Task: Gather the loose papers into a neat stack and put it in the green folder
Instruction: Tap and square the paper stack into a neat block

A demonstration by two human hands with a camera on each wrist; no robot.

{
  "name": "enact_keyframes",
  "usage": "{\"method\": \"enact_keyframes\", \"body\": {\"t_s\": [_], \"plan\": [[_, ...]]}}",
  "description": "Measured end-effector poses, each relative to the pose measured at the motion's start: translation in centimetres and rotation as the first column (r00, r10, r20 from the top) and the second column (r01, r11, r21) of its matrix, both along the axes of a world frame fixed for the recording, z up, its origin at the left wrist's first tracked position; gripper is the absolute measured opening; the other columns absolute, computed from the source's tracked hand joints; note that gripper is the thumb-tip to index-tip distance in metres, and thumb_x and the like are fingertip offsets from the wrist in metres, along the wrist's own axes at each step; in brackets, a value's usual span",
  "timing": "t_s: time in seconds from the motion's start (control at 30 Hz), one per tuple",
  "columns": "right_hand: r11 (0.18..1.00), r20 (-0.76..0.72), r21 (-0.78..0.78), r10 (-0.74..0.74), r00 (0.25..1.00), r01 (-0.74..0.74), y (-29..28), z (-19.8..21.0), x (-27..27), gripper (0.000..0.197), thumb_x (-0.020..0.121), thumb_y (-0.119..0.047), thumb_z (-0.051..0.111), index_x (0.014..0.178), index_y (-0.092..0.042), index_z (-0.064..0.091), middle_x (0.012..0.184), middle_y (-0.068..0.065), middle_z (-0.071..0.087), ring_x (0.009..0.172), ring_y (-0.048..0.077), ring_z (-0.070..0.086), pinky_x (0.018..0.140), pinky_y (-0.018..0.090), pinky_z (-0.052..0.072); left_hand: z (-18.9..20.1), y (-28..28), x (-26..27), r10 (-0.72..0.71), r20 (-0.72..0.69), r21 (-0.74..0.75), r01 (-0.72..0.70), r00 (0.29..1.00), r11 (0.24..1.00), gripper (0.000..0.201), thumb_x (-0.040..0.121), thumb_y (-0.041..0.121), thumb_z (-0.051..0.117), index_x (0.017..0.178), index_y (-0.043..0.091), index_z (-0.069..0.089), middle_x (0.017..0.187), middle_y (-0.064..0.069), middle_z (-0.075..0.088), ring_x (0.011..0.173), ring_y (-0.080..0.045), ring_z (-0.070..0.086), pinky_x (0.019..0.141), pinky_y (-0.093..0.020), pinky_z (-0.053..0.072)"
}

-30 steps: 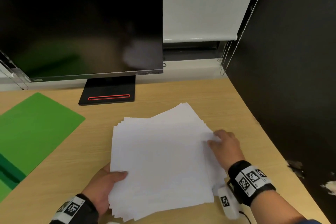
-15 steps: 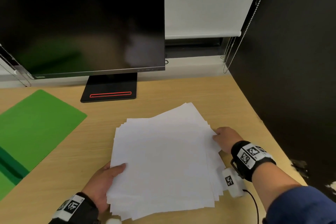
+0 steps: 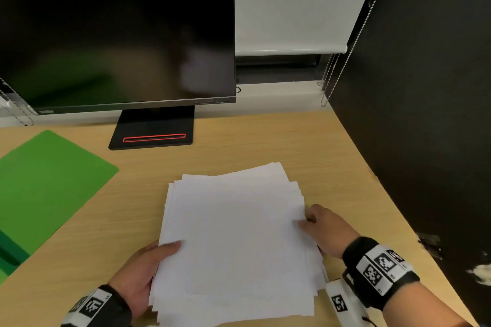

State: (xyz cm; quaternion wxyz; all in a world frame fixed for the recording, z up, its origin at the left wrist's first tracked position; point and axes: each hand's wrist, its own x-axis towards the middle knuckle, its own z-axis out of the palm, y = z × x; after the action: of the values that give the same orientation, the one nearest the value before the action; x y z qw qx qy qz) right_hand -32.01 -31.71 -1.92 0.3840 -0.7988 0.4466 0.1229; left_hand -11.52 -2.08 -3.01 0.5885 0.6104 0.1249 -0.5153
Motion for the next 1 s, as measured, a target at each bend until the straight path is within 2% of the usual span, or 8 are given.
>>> {"method": "enact_keyframes", "body": {"t_s": [0.17,0.27,0.33,0.47,0.53,0.67,0.8,1.0], "plan": [[0.999,0.047,-0.026,-0.019,0.999,0.02,0.0,-1.1,0.0,0.023,0.093,-0.04,0.059,0.085,-0.019,0.053,0.099,0.004,0.058,0.076,0.017,0.056,0.066,0.03,0.048,1.3,-1.4,-0.4,-0.074,0.044,-0.069,0.076,0.996,0.995,0.057,0.069,0.004,0.083,0.123,-0.003,0.065,0.115,-0.031,0.07,0.104,-0.05,0.068,0.094,-0.065,0.051],[0.983,0.163,0.027,-0.181,0.97,0.179,-1.0,-0.2,-0.9,0.047,0.09,-0.043,0.068,0.129,-0.02,0.056,0.127,0.003,0.062,0.104,0.016,0.061,0.086,0.032,0.05,2.4,-1.0,0.3,-0.096,0.118,-0.194,0.118,0.988,0.974,0.06,0.06,0.009,0.09,0.115,-0.004,0.07,0.117,-0.033,0.069,0.092,-0.044,0.073,0.082,-0.055,0.058],[0.92,0.29,0.306,-0.334,0.897,0.244,-1.3,1.0,-1.3,0.065,0.086,-0.039,0.075,0.142,-0.021,0.048,0.131,0.001,0.066,0.112,0.018,0.065,0.091,0.034,0.052,3.3,-0.5,0.7,-0.078,0.147,-0.29,0.119,0.986,0.95,0.029,0.077,-0.001,0.077,0.106,-0.002,0.075,0.113,-0.032,0.071,0.086,-0.04,0.074,0.078,-0.052,0.06],[0.597,0.363,0.799,-0.57,0.737,0.068,-1.0,3.0,-1.5,0.051,0.086,-0.014,0.074,0.135,-0.009,0.06,0.13,0.017,0.07,0.122,0.039,0.065,0.108,0.057,0.047,4.9,-0.7,1.2,-0.077,0.207,-0.343,0.146,0.975,0.928,0.029,0.081,-0.005,0.058,0.099,0.003,0.079,0.109,-0.026,0.074,0.085,-0.036,0.075,0.073,-0.047,0.062],[0.64,0.398,0.766,-0.546,0.738,0.061,-0.5,3.9,-0.7,0.044,0.087,-0.009,0.07,0.13,-0.005,0.064,0.128,0.02,0.071,0.118,0.041,0.066,0.104,0.057,0.05,5.5,-1.4,1.3,-0.075,0.294,-0.31,0.17,0.953,0.935,0.024,0.078,0.004,0.07,0.101,0.004,0.078,0.113,-0.025,0.074,0.089,-0.034,0.076,0.074,-0.043,0.063],[0.874,0.605,0.481,-0.386,0.696,0.066,0.2,6.8,0.5,0.024,0.093,-0.004,0.063,0.113,-0.012,0.073,0.108,0.003,0.081,0.095,0.016,0.078,0.083,0.029,0.063,6.0,-2.5,2.1,-0.008,0.531,-0.252,0.167,0.848,0.953,0.07,0.051,0.046,0.094,0.11,0.013,0.076,0.111,-0.009,0.078,0.099,-0.027,0.076,0.073,-0.03,0.062],[0.939,0.745,0.335,-0.312,0.59,0.073,0.5,7.5,0.8,0.028,0.095,-0.005,0.061,0.118,-0.016,0.072,0.113,-0.008,0.079,0.103,0.006,0.074,0.079,0.014,0.056,6.4,-3.4,1.9,0.152,0.636,-0.299,0.06,0.757,0.952,0.024,0.089,0.005,0.067,0.107,0.018,0.074,0.103,0.005,0.08,0.095,-0.009,0.076,0.075,-0.015,0.058],[0.916,0.761,0.362,-0.397,0.512,0.173,1.8,4.7,1.1,0.029,0.096,-0.005,0.061,0.124,-0.005,0.07,0.118,0.003,0.078,0.114,0.016,0.071,0.086,0.015,0.055,3.9,-3.8,0.9,0.262,0.568,-0.346,-0.063,0.78,0.936,0.027,0.08,0.008,0.068,0.104,0.016,0.076,0.106,0.001,0.079,0.094,-0.008,0.075,0.076,-0.016,0.058]]}}
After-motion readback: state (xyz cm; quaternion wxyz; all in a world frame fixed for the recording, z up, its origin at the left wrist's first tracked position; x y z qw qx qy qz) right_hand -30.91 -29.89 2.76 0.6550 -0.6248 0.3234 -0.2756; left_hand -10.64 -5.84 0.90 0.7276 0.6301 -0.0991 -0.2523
